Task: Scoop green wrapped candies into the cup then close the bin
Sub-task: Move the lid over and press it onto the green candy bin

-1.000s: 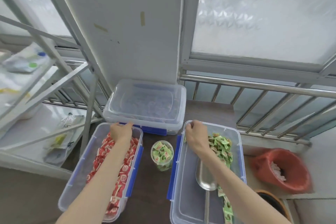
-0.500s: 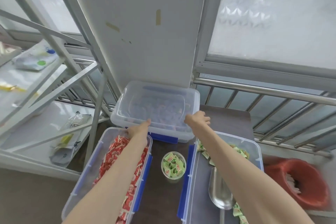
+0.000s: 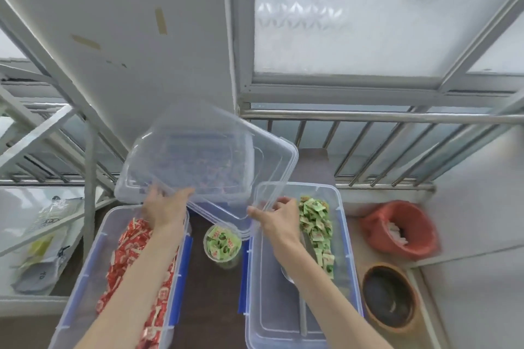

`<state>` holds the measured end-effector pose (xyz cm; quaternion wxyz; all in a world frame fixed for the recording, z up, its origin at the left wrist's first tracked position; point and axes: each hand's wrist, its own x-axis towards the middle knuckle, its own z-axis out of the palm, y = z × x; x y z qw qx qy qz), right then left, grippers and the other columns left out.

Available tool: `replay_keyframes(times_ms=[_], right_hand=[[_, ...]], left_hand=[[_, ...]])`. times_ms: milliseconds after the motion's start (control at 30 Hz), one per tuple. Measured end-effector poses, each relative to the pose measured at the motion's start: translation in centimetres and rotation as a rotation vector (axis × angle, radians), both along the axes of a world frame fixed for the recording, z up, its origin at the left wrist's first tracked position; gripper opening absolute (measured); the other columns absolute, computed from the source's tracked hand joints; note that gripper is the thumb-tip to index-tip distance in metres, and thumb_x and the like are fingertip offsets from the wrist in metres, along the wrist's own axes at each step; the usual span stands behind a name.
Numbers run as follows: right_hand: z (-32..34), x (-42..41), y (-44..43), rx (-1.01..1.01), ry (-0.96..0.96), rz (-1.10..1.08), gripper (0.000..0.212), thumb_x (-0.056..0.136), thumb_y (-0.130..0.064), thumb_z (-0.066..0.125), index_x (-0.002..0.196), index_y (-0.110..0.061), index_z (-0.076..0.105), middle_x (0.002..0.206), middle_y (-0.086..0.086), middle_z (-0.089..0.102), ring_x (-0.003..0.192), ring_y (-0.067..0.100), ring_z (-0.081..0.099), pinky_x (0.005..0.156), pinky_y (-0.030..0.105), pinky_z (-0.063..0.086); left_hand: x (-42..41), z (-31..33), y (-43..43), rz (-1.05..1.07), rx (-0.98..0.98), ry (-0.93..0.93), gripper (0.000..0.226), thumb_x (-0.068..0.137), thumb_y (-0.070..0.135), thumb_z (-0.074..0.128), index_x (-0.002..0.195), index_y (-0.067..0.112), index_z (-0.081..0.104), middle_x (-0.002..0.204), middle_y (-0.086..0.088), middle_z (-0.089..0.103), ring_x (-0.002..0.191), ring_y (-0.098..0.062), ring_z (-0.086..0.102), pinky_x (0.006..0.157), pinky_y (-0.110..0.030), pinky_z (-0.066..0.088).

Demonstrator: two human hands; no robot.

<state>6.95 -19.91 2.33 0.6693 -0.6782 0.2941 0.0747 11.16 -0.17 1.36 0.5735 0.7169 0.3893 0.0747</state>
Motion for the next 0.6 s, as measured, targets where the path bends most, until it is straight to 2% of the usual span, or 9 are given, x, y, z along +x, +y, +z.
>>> replay_keyframes(times_ms=[67,100,133,233,300,367,433,533,600], right_hand=[[0.4,-2.9,-2.5,0.082,-0.043,-0.060,0.071,0.067,-0.014,0.088,0.122,-0.013,0.043,0.101,0.008,0.072,0.094,0.019,0.072,0.090,0.040,0.056],[0.6,-4.1,-4.0,0.124,-0.060,-0.096,0.071,0.070,-0.016,0.087,0.125,-0.016,0.043,0.101,0.009,0.073,0.094,0.019,0.073,0.089,0.040,0.058],[0.8,-5.3,-5.6,0.178,-0.076,-0.154,0.067,0.073,-0.018,0.086,0.126,-0.017,0.044,0.102,0.010,0.074,0.093,0.020,0.074,0.085,0.039,0.060],[1.5,-8.4,-9.7,0.274,-0.079,-0.360,0.054,0.080,-0.019,0.080,0.125,-0.014,0.050,0.101,0.014,0.075,0.085,0.026,0.076,0.078,0.048,0.061],[1.5,-10.7,-11.6,0.138,-0.058,-0.369,0.056,0.080,-0.025,0.079,0.128,-0.018,0.050,0.092,0.006,0.077,0.080,0.024,0.076,0.084,0.056,0.058],[1.4,-13.2,-12.6,0.017,-0.045,-0.330,0.062,0.075,-0.030,0.081,0.130,-0.018,0.055,0.091,0.000,0.077,0.085,0.020,0.075,0.089,0.055,0.056],[1.0,-15.8,-13.0,-0.108,0.007,-0.277,0.070,0.066,-0.039,0.085,0.127,-0.014,0.060,0.102,0.003,0.075,0.096,0.021,0.072,0.089,0.048,0.057],[-0.1,-19.2,-13.4,-0.278,0.073,-0.243,0.052,0.066,-0.038,0.087,0.107,-0.011,0.069,0.094,0.001,0.074,0.088,0.013,0.068,0.075,0.028,0.052],[-1.0,-20.8,-13.4,-0.374,0.148,-0.263,0.053,0.065,-0.039,0.088,0.107,-0.010,0.074,0.098,0.004,0.076,0.090,0.020,0.068,0.084,0.034,0.054]], left_hand=[[-0.8,1.7,-1.3,-0.153,0.053,-0.063,0.043,0.068,0.013,0.086,0.106,0.017,0.068,0.114,-0.001,0.073,0.103,-0.022,0.067,0.094,-0.036,0.052],[-1.1,2.4,-2.0,-0.211,0.029,-0.119,0.037,0.071,0.004,0.083,0.099,0.023,0.067,0.113,0.001,0.072,0.101,-0.019,0.067,0.093,-0.034,0.052],[-1.5,3.1,-2.8,-0.258,-0.036,-0.180,0.044,0.073,-0.006,0.079,0.100,0.026,0.066,0.116,0.002,0.070,0.102,-0.017,0.067,0.093,-0.033,0.053],[-3.3,4.2,-4.9,-0.397,-0.152,-0.231,0.076,0.073,-0.021,0.072,0.137,0.017,0.054,0.127,0.009,0.058,0.105,-0.001,0.064,0.090,-0.018,0.052],[-4.5,3.7,-6.0,-0.502,-0.163,-0.210,0.087,0.072,-0.021,0.073,0.148,0.008,0.042,0.137,0.007,0.053,0.121,-0.006,0.057,0.099,-0.024,0.049],[-5.7,3.2,-6.9,-0.577,-0.152,-0.179,0.090,0.073,-0.020,0.073,0.151,0.006,0.037,0.137,0.009,0.048,0.128,-0.007,0.049,0.106,-0.028,0.043],[-6.8,2.6,-7.6,-0.621,-0.140,-0.137,0.092,0.073,-0.016,0.075,0.152,0.007,0.036,0.142,0.007,0.048,0.130,-0.005,0.047,0.109,-0.028,0.040],[-8.8,1.1,-8.0,-0.734,-0.087,-0.063,0.093,0.073,-0.010,0.077,0.153,0.012,0.035,0.148,0.005,0.048,0.134,-0.007,0.047,0.112,-0.030,0.039],[-10.0,-0.4,-7.9,-0.801,-0.096,-0.008,0.096,0.073,-0.005,0.078,0.155,0.014,0.031,0.152,0.004,0.046,0.136,-0.009,0.048,0.114,-0.032,0.039]])
